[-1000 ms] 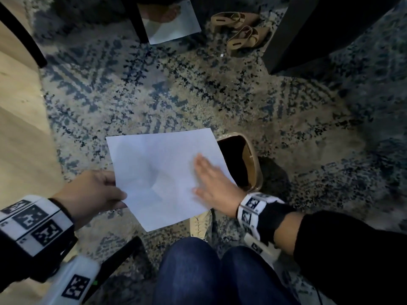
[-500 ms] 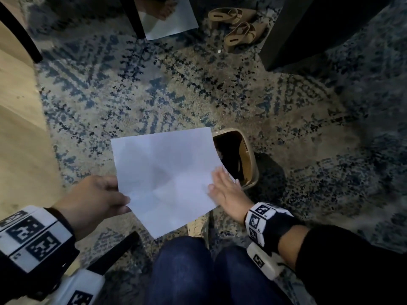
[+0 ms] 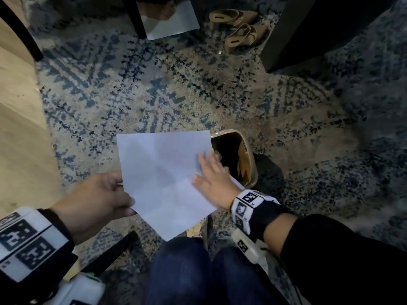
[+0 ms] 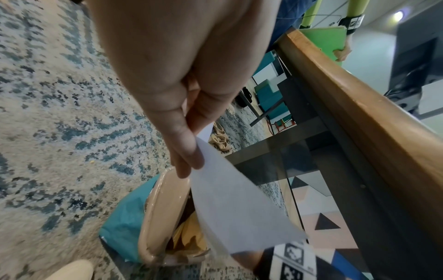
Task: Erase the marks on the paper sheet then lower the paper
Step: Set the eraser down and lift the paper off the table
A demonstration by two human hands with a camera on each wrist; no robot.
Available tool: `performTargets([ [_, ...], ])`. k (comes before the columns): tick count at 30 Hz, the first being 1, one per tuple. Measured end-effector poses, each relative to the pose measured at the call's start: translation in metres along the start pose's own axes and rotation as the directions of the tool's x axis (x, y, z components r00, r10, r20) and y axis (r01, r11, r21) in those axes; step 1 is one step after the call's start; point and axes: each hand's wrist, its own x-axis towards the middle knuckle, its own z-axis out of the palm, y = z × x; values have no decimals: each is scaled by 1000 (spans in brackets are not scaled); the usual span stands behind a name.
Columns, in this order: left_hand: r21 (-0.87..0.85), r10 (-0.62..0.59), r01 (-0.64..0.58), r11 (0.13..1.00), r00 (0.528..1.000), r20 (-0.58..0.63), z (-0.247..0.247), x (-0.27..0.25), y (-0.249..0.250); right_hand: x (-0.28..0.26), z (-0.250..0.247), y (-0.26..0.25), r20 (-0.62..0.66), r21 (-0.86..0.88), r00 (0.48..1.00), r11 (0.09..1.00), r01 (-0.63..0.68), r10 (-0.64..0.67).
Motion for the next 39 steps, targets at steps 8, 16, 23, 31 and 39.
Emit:
performTargets([
  [8,-49,-7,7,999,1000,1,4,1,3,11,14,-19,83,-30,986,989,144,-141],
  [16,-91,-19,22,996,999,42,11,3,7,-39,10,-63,18,154,882,873,463,-471],
  [23,-85,-22,25,996,999,34,3,2,12,-24,20,21,167,28,986,999,-23,18],
  [31,-143,-40,51,988,996,79,-3,1,13,-23,18,-3,59,168,969,959,227,-240],
  [39,-146,-42,52,988,996,75,-8,1,12,12,-15,19,-75,140,988,983,-120,132],
])
